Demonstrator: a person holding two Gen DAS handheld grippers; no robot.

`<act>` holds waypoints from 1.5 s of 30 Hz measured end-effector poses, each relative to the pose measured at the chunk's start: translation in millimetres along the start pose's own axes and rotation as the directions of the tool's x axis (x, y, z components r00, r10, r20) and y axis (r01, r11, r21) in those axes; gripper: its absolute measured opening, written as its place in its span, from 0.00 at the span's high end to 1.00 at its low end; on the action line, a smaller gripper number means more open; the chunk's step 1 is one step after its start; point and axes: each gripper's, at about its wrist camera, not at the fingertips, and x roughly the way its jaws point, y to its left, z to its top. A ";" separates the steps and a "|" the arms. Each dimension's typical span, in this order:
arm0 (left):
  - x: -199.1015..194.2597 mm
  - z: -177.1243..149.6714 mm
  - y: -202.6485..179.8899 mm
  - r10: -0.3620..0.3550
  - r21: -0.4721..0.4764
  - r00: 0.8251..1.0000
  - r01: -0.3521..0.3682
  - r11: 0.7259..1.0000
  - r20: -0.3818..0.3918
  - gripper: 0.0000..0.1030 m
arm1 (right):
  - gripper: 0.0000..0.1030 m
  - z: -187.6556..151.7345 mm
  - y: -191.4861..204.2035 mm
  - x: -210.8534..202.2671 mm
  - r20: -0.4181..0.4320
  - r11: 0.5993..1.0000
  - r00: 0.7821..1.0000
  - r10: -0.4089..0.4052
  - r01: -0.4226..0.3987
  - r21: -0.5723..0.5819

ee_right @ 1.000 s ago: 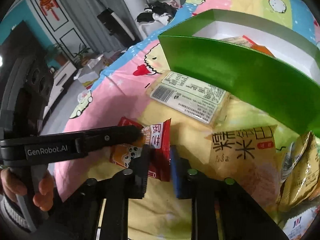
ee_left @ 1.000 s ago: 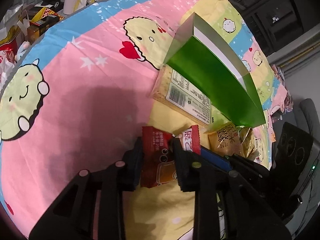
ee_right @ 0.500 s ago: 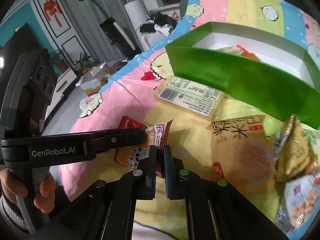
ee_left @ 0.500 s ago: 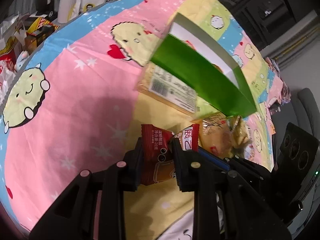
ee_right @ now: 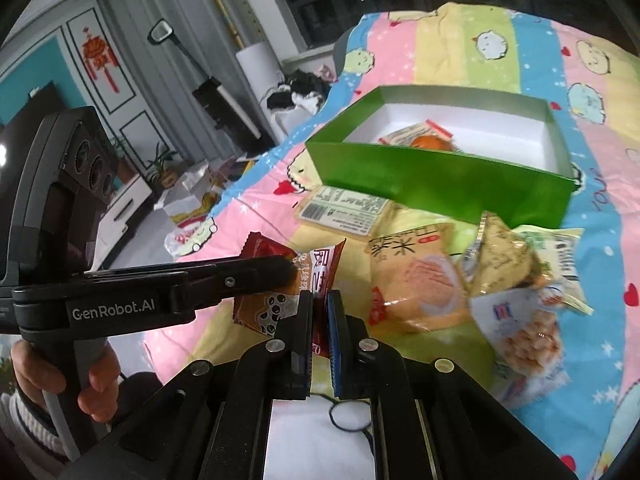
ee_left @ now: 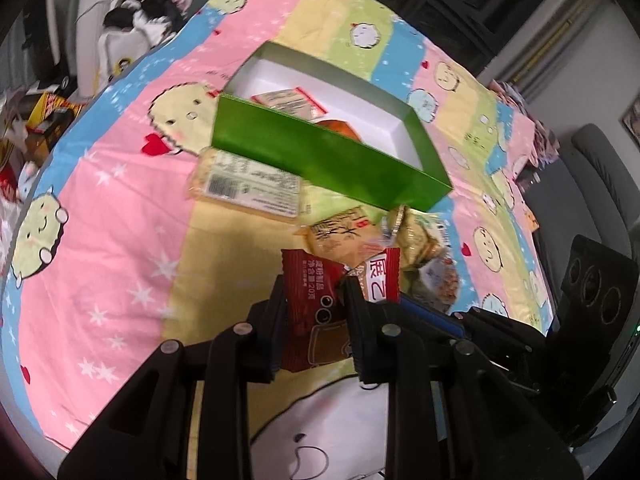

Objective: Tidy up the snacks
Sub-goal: 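Carry the red snack bag into the green box and release it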

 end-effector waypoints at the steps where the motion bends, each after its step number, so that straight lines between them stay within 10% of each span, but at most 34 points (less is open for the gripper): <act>1: -0.3 0.8 -4.4 0.000 0.011 1.000 0.000 1.000 0.001 0.74 | 0.92 -0.5 -1.4 -4.2 0.008 1.000 1.000 -0.001 0.001 0.004; 45: 8.5 32.7 -103.3 0.028 0.288 0.996 -0.052 0.956 0.088 0.74 | 0.92 6.5 -54.3 -67.0 0.231 0.993 0.972 -0.039 0.012 0.120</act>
